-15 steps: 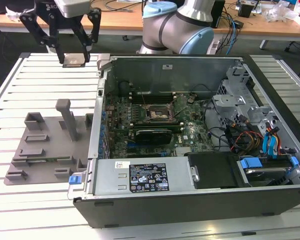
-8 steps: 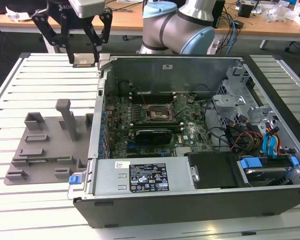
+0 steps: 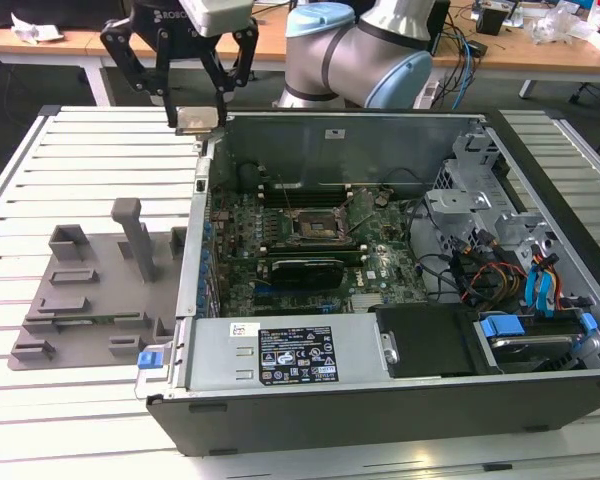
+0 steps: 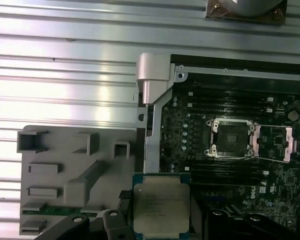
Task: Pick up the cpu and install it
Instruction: 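Pick up the cpu and move it towards the insertion slot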
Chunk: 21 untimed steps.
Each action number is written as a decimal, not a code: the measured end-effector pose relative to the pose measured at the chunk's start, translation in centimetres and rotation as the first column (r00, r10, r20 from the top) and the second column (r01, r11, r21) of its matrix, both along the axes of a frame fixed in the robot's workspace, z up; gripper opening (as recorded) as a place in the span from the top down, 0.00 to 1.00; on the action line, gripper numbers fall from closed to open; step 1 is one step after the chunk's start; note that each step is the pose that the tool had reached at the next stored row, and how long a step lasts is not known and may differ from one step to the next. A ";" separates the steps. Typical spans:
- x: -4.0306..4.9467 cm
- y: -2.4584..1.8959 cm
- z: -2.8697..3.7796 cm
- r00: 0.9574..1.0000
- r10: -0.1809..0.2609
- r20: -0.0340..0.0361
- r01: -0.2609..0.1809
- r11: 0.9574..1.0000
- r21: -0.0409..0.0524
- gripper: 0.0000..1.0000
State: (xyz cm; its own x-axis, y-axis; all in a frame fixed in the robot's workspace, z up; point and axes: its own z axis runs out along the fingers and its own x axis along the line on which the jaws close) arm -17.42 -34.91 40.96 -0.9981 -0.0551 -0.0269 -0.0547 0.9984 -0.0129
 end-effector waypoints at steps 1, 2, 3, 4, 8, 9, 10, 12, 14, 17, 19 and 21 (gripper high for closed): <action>0.29 0.00 0.00 1.000 0.000 0.000 0.000 1.000 0.000 0.45; 0.77 0.00 0.00 1.000 0.000 0.000 0.000 1.000 0.000 0.45; 1.11 0.01 0.00 1.000 0.000 0.000 0.000 1.000 0.000 0.45; 1.64 0.01 0.00 1.000 0.000 0.000 0.000 1.000 0.000 0.45; 3.12 0.01 0.00 1.000 0.000 0.000 0.000 1.000 0.000 0.45; 3.58 0.01 0.00 1.000 0.000 0.000 0.000 1.000 0.000 0.45; 3.80 0.01 0.00 1.000 0.000 0.000 0.000 1.000 0.000 0.45; 4.27 0.01 0.00 1.000 0.000 0.000 0.000 1.000 0.000 0.45; 4.94 0.01 0.00 1.000 0.000 0.000 0.000 1.000 0.000 0.45; 5.62 0.01 0.00 1.000 0.000 0.000 0.000 1.000 0.000 0.45; 6.40 0.01 0.00 1.000 0.000 0.000 0.000 1.000 0.000 0.45; 7.19 0.01 0.00 1.000 0.000 0.000 0.000 1.000 0.000 0.45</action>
